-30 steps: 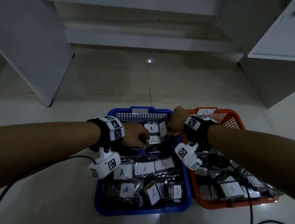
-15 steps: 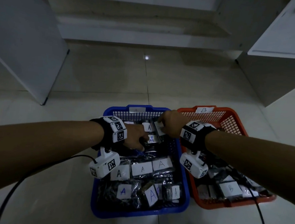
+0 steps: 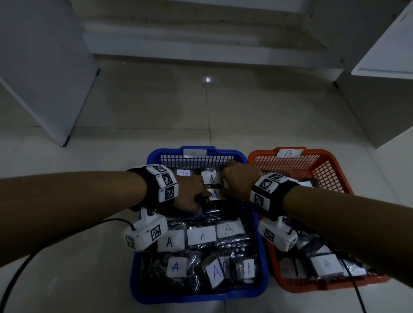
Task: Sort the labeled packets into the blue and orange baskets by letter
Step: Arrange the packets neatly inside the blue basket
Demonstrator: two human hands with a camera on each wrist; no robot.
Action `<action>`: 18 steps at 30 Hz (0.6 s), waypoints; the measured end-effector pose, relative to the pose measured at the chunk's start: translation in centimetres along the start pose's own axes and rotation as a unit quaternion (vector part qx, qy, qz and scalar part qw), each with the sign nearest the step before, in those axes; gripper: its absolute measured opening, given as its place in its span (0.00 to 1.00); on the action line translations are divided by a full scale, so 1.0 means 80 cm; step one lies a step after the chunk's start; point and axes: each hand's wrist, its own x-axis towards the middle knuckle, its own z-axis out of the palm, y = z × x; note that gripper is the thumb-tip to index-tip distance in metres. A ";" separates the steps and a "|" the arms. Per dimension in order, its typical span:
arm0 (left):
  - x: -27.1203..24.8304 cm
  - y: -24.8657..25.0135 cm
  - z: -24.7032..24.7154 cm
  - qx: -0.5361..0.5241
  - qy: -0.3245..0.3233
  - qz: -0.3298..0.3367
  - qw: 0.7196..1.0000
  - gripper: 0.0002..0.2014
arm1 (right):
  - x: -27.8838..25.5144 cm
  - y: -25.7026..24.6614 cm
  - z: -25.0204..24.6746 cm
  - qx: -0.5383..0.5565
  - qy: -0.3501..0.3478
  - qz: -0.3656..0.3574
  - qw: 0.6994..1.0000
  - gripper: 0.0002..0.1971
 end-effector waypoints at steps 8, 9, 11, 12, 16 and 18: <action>-0.012 -0.009 -0.012 -0.119 0.063 0.031 0.990 0.14 | -0.011 0.010 -0.020 0.064 0.053 -0.036 0.996 0.09; -0.015 -0.008 -0.014 -0.146 0.049 0.029 0.988 0.11 | -0.013 0.009 -0.024 0.084 0.038 -0.053 0.994 0.07; -0.021 -0.001 -0.015 -0.175 0.002 0.033 0.984 0.10 | -0.021 0.003 -0.028 0.143 -0.073 -0.078 0.984 0.05; -0.025 0.004 -0.013 -0.175 -0.021 0.034 0.984 0.12 | -0.025 -0.002 -0.026 0.158 -0.143 -0.079 0.974 0.07; -0.029 0.016 0.004 -0.135 -0.047 0.024 0.989 0.15 | -0.033 -0.015 -0.007 0.078 -0.249 -0.075 0.962 0.18; -0.030 0.018 0.011 -0.128 -0.046 0.020 0.991 0.14 | -0.034 -0.018 -0.003 0.074 -0.249 -0.063 0.964 0.20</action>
